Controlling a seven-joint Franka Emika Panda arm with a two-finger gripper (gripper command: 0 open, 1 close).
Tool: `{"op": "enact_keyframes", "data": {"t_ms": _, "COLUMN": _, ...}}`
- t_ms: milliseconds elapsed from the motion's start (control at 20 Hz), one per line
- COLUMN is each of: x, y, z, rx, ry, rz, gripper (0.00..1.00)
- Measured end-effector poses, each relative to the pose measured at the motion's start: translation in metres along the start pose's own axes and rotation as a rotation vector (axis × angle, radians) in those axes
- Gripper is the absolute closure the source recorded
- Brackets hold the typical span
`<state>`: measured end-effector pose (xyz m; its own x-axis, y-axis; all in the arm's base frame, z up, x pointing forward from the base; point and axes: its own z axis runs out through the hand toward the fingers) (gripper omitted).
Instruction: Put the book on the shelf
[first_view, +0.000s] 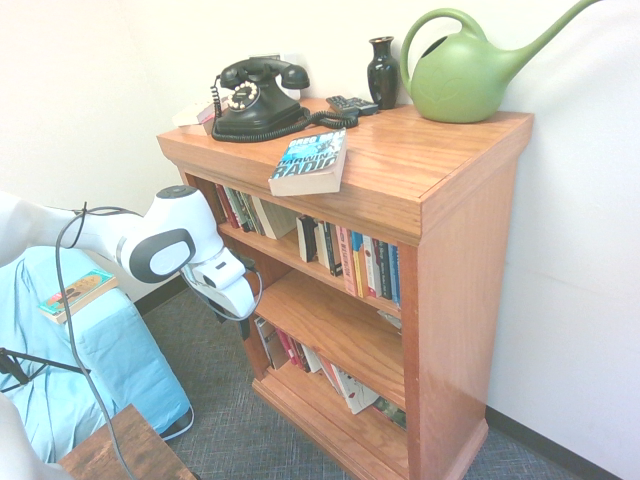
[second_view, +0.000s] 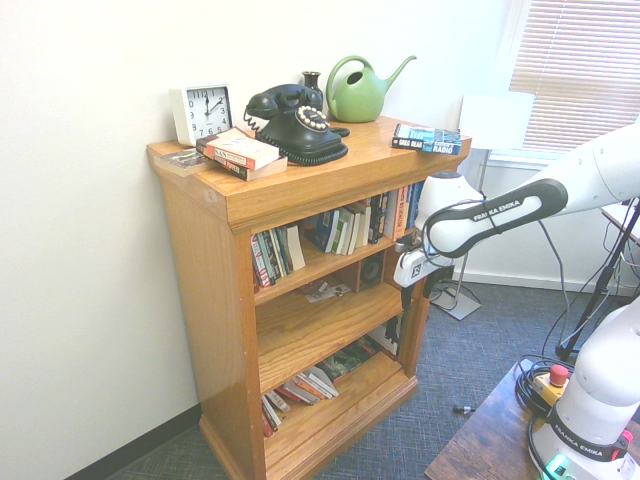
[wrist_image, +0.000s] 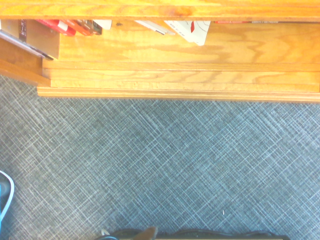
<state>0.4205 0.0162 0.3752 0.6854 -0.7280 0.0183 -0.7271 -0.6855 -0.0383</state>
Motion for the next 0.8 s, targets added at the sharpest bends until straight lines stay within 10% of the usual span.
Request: {"op": "enact_keyframes", "data": {"t_ms": 800, "x": 0.019, "y": 0.098, "z": -0.117, "rx": -0.256, "ry": 0.633, "rz": 0.021, "gripper": 0.0}}
